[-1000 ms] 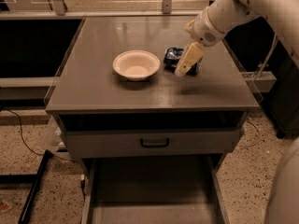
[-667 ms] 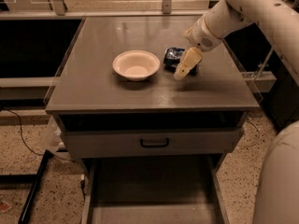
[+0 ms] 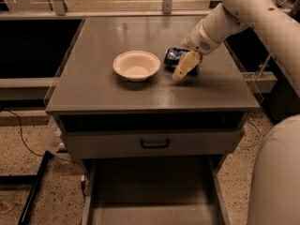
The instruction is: Place pepsi can into middle drawer
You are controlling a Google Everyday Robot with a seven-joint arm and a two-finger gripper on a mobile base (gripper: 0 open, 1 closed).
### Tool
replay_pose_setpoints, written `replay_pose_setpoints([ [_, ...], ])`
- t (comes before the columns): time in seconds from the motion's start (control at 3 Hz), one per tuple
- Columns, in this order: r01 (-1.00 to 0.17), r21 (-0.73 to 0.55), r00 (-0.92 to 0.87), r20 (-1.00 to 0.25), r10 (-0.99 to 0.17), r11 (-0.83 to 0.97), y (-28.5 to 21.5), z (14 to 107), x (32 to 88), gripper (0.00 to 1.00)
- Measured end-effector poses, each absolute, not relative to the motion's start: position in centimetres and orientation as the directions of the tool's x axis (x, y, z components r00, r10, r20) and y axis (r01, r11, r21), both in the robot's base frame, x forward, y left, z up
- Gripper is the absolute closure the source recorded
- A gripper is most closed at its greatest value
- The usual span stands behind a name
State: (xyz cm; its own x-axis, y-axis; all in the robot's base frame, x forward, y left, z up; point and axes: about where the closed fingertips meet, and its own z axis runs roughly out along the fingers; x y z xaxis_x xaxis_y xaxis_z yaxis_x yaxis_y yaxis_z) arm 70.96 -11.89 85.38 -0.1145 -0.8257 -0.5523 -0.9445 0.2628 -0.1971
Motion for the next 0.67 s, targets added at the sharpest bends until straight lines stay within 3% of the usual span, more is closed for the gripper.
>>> replay_pose_setpoints([
  [0.67, -0.945, -0.197, -0.115, -0.552, -0.826, 0.263, -11.89, 85.37, 70.97, 0.65],
])
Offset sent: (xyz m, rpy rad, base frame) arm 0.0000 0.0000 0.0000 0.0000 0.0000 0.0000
